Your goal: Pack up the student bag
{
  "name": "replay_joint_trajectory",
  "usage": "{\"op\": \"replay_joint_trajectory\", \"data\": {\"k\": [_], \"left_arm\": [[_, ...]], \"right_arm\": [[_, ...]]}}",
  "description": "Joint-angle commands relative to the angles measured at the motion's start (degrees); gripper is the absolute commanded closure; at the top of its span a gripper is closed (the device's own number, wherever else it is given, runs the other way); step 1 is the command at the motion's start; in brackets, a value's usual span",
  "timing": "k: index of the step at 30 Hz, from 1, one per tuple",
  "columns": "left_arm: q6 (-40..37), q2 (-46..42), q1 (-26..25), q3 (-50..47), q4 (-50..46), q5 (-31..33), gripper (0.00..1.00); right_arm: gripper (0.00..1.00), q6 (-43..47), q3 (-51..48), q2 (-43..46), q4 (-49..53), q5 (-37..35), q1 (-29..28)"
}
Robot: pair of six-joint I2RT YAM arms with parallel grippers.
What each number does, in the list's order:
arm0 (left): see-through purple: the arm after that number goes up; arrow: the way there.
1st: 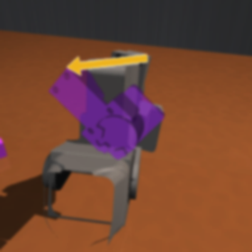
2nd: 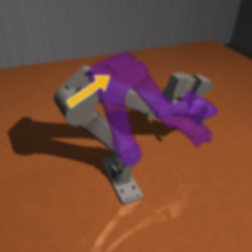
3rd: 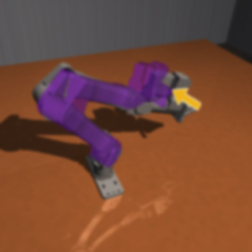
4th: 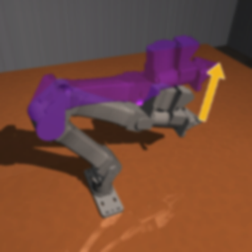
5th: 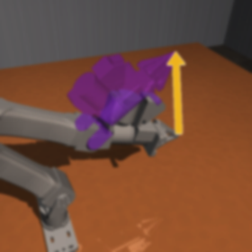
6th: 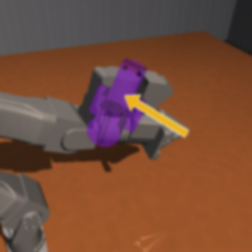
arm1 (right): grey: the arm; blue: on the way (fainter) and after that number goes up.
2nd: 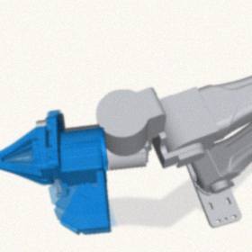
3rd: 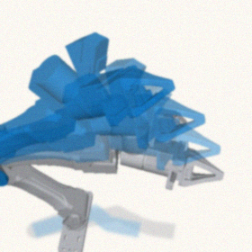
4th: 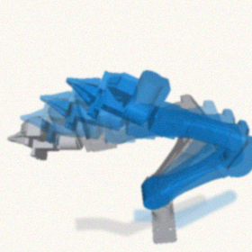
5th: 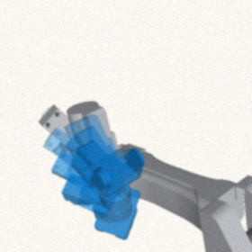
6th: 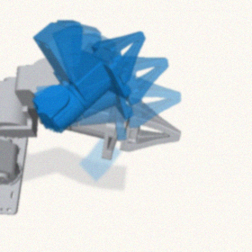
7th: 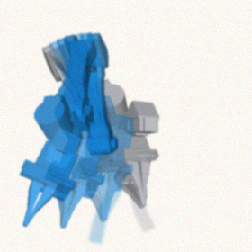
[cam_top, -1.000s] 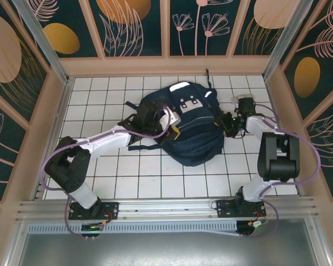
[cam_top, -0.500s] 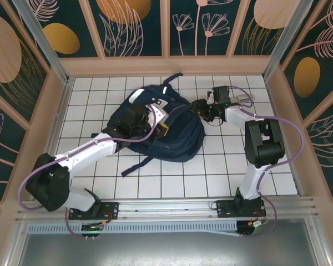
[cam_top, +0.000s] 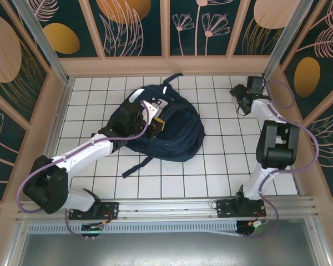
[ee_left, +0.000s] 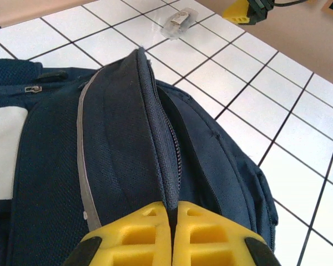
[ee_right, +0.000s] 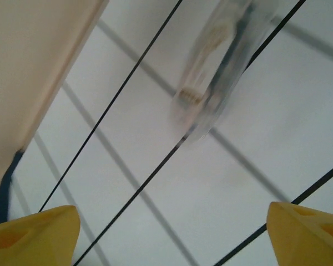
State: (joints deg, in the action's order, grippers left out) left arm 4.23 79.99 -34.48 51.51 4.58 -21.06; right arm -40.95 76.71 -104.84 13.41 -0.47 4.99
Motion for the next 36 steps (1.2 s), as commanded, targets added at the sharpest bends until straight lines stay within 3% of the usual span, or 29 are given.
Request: {"op": "replay_joint_trajectory", "data": {"k": [1,9,14,21,30,33,36], "left_arm": [[1.64,-0.08,0.67,-0.13,6.81,-1.33,1.0],[2.75,-1.37,0.72,-1.49,7.9,-1.06,1.0],[4.4,-2.23,0.68,-2.83,9.0,-0.8,1.0],[6.46,-3.59,0.67,-5.61,11.13,0.22,1.0],[6.15,-2.93,0.65,-5.04,9.72,-0.63,1.0],[5.6,-2.24,0.67,-4.19,9.16,-1.25,1.0],[5.18,-1.49,0.65,-3.43,8.82,-1.93,1.0]], "right_arm": [[0.12,1.07,6.05,-5.87,4.77,-10.9,1.85],[0.14,4.46,20.83,-21.03,6.9,-4.95,4.34],[0.13,5.76,32.41,-29.15,14.32,-9.16,3.51],[0.13,5.38,40.48,-36.04,18.79,-8.99,2.89],[0.2,9.04,40.93,-37.54,25.38,-10.69,0.94],[0.26,13.17,39.8,-35.61,27.15,-11.24,0.24],[0.37,16.46,39.19,-33.67,30.39,-14.6,-0.61]]}}
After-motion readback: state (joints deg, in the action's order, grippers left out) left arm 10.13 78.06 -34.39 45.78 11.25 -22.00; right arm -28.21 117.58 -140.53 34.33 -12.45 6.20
